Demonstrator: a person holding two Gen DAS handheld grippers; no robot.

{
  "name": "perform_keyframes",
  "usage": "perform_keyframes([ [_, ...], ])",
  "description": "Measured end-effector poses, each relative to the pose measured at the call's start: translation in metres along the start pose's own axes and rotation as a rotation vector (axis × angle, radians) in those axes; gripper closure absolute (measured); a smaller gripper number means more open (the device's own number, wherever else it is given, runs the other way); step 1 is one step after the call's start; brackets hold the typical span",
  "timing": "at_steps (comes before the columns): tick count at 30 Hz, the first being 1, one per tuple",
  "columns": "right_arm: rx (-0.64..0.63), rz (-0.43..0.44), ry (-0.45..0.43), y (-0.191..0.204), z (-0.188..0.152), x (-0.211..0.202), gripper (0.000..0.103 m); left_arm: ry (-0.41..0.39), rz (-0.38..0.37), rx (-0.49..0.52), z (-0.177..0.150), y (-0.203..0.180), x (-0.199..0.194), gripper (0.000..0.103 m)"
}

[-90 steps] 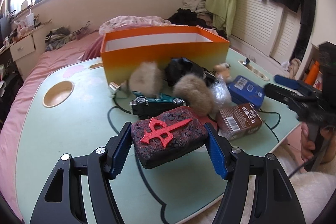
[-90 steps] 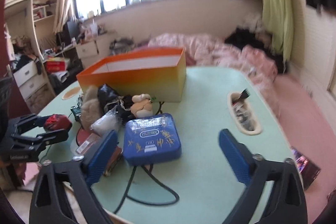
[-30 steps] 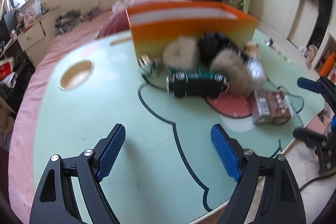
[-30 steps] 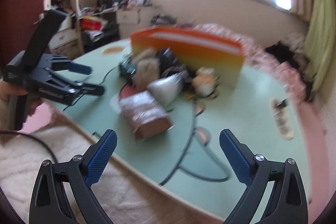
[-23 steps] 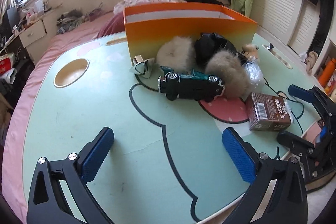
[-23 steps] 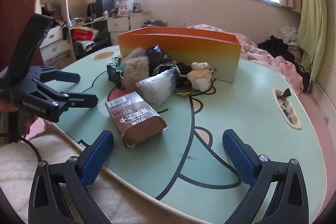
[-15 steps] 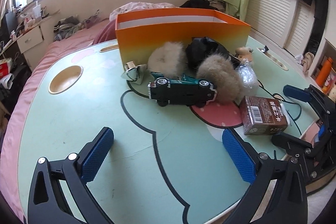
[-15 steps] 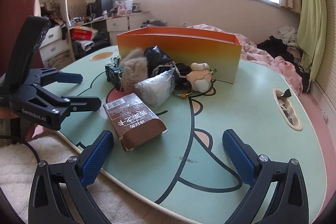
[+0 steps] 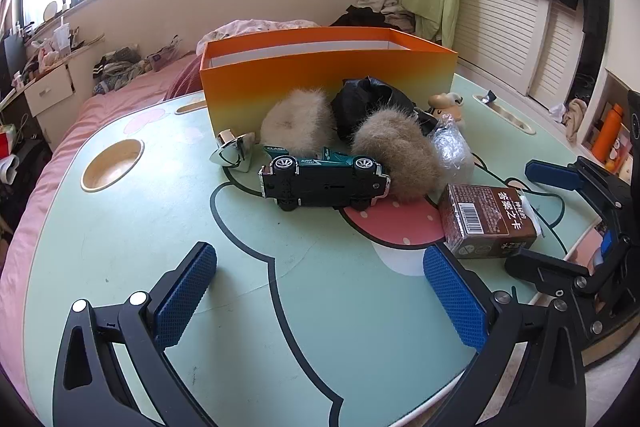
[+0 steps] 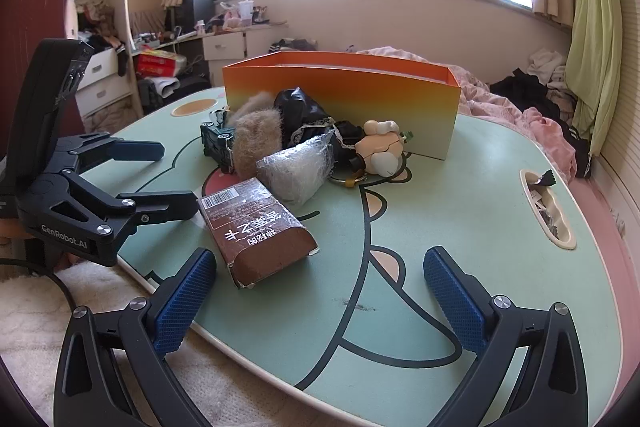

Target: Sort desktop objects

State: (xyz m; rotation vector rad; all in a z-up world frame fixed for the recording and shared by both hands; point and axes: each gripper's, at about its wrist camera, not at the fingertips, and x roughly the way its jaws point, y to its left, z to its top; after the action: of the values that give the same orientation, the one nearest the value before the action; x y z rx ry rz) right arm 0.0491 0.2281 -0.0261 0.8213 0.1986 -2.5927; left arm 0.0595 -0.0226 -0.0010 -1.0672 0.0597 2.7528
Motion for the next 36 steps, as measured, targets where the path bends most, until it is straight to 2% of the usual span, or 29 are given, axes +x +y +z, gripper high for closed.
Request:
perform_keyframes([
  [36, -0.002, 0.011, -0.016, 0.0005, 0.0013, 0.0010, 0.000, -0.001, 0.000, 0.000, 0.0000, -0.0004, -0.0003, 0.000],
])
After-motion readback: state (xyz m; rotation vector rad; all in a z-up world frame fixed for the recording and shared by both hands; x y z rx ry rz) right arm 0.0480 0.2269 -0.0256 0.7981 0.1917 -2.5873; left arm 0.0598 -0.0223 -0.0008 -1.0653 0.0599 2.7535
